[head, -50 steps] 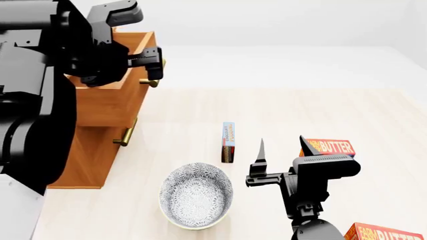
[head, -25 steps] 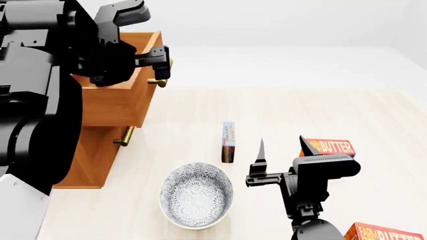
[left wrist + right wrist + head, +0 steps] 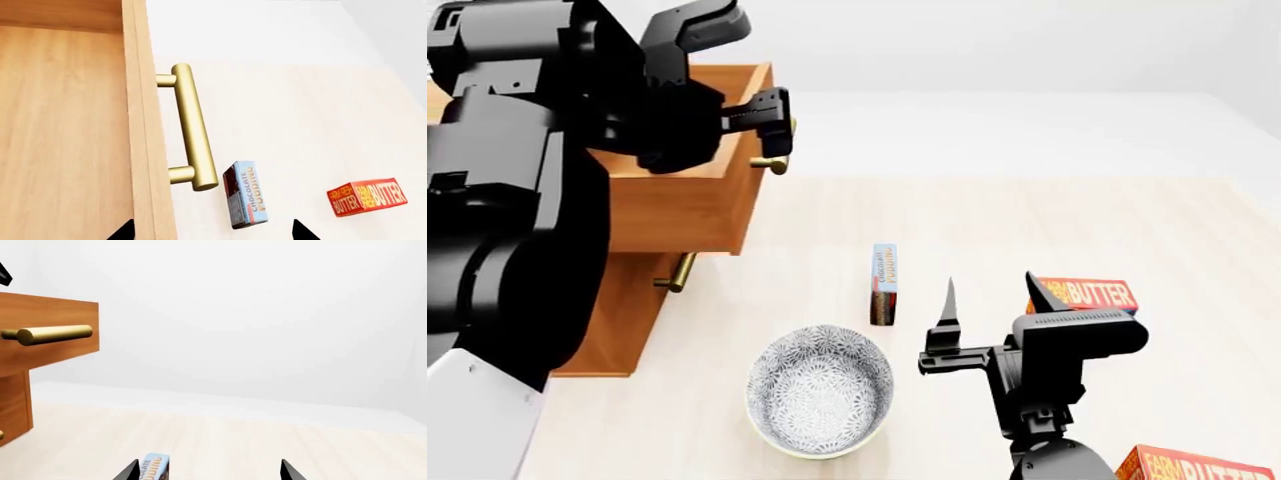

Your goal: Put the chocolate pudding in the top drawer of the cabinet and close it.

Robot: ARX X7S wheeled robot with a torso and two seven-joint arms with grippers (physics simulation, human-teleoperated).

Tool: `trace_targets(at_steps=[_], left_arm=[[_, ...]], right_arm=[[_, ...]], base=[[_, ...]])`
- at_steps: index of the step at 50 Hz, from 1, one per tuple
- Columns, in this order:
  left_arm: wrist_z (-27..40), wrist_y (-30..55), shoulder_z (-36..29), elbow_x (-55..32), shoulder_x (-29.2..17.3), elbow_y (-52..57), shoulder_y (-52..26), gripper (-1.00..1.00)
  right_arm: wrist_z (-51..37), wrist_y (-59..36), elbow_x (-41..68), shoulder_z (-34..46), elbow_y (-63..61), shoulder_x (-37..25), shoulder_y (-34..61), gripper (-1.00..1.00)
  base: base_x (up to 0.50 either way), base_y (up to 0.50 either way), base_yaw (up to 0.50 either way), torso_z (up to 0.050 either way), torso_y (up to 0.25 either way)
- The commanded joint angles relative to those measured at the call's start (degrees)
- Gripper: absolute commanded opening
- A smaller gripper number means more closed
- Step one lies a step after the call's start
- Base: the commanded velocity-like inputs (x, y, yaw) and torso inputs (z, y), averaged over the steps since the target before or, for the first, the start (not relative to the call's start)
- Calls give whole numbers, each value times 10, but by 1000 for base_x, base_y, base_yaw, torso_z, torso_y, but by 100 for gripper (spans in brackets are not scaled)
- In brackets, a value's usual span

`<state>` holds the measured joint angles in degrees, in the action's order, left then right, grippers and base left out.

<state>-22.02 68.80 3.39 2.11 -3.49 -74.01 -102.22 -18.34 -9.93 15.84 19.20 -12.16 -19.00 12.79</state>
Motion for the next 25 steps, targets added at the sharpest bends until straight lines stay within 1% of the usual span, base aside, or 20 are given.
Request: trace_targets(at_steps=[1,25], left_arm=[[-8,6,47,-30,13,-9,19,100],[-15,8,51,-35,31,-9,21,100]], right_arm=[[-2,-1,1,1,-1,-1,2,100],[-3,2,4,5,-1,-4,0,100]], base=[[0,0,0,0,0],[0,0,0,0,0]])
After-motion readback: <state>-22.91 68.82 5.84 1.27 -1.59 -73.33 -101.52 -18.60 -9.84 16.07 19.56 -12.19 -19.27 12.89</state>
